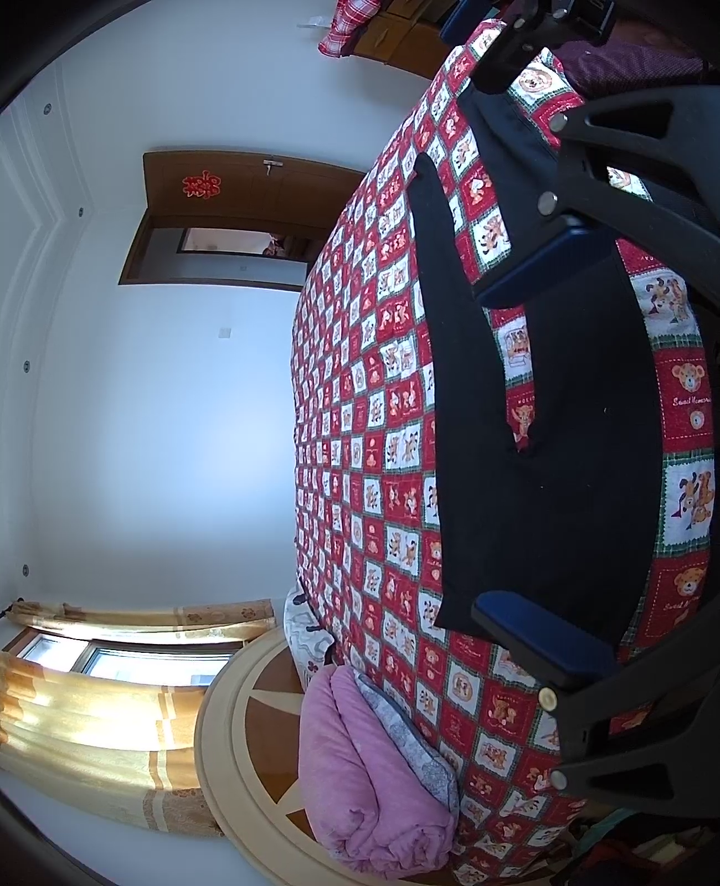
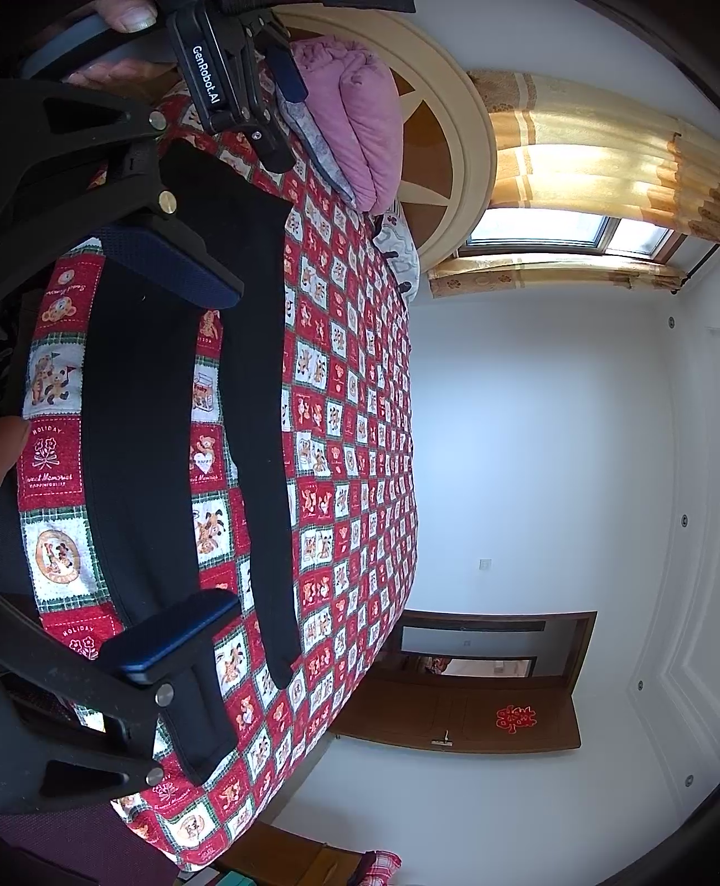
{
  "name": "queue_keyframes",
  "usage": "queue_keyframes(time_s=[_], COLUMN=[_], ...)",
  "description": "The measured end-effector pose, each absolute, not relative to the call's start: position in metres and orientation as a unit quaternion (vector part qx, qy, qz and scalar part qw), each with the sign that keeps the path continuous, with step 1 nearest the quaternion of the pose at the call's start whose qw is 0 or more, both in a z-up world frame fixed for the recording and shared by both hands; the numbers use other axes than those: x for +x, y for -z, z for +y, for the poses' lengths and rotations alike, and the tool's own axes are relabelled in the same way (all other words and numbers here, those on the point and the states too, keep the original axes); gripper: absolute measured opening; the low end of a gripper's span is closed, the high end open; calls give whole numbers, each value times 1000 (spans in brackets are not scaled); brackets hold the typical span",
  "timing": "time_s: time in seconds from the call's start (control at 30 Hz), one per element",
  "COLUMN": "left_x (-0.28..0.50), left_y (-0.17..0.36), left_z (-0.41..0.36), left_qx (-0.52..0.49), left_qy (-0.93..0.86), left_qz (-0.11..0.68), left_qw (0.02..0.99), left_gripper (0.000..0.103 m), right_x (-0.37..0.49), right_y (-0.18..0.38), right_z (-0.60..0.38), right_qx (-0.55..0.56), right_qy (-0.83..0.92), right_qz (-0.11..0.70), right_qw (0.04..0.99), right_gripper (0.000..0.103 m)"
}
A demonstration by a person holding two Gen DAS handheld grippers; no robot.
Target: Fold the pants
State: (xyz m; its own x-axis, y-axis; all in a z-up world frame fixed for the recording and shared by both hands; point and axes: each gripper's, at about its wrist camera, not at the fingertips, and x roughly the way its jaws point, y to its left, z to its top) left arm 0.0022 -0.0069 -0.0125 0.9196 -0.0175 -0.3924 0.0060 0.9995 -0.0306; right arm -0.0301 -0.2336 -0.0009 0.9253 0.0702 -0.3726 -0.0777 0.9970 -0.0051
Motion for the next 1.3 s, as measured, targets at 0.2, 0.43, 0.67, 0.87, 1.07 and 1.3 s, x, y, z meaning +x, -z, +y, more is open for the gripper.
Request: queue_keyframes(time_s=[0.2, 0.43, 0.67, 0.87, 1.07, 1.3], left_x=[2, 2, 37, 79, 133, 218], left_y=[16, 21, 61, 83, 109, 124], left_z=[-6, -6, 23, 90, 138, 175], left_qx=[-14, -15, 5, -35, -63, -63], left_qy=[6, 7, -44, -100, -123, -106], left_qz=[201, 205, 227, 271, 318, 349], left_qw=[979, 979, 973, 957, 938, 929], left_gripper=[103, 103, 103, 103, 103, 92], right_x=[-27, -25, -10, 22, 58, 93], right_y=[5, 8, 24, 54, 88, 100], right_z=[-233, -232, -234, -250, -264, -287], right_qx=[-12, -14, -31, -16, -1, 7], right_qy=[-38, -36, -51, -59, -58, -50], right_qz=[192, 196, 207, 248, 300, 317], right_qw=[981, 980, 977, 967, 952, 947], right_gripper=[102, 102, 102, 102, 102, 100])
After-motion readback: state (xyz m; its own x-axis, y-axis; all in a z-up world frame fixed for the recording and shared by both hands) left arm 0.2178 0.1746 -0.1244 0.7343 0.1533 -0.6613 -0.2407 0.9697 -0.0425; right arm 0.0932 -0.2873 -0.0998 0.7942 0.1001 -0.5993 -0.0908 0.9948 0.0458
